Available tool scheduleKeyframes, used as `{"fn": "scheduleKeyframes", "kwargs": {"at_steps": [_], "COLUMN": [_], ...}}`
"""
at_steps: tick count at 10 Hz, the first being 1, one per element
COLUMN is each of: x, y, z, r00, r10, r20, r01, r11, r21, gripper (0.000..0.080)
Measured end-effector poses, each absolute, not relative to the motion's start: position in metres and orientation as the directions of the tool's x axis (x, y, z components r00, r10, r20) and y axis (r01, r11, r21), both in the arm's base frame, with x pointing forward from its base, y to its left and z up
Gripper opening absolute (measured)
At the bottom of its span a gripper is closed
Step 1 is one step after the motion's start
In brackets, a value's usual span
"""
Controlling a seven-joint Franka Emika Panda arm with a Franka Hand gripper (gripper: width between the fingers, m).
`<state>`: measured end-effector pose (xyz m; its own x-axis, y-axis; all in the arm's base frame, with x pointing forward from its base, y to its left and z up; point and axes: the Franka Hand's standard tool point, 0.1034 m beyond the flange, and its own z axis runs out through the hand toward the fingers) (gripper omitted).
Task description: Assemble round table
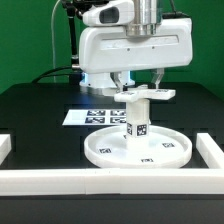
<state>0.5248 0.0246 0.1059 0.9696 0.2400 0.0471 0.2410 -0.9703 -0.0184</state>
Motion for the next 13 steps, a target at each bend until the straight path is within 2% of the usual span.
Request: {"fn": "scheduleKeyframes", "kwargs": {"at_steps": [2,4,6,7,13], "x": [0.529,0.530,0.529,0.529,0.529], "y": [0.015,0.013,0.012,0.012,0.013], "z": [0.106,0.106,0.106,0.106,0.105], "r00": [0.986,0.974,0.890,0.843,0.609], "r10": [0.133,-0.192,-0.446,-0.531,-0.793], "r20": [0.095,0.119,0.096,0.081,0.018], "r01": [0.135,-0.185,-0.433,-0.517,-0.779], "r11": [-0.991,-0.980,-0.892,-0.843,-0.603], "r21": [-0.015,-0.068,-0.132,-0.146,-0.173], "gripper": [0.0448,0.0448,0.0448,0.0448,0.0448]}}
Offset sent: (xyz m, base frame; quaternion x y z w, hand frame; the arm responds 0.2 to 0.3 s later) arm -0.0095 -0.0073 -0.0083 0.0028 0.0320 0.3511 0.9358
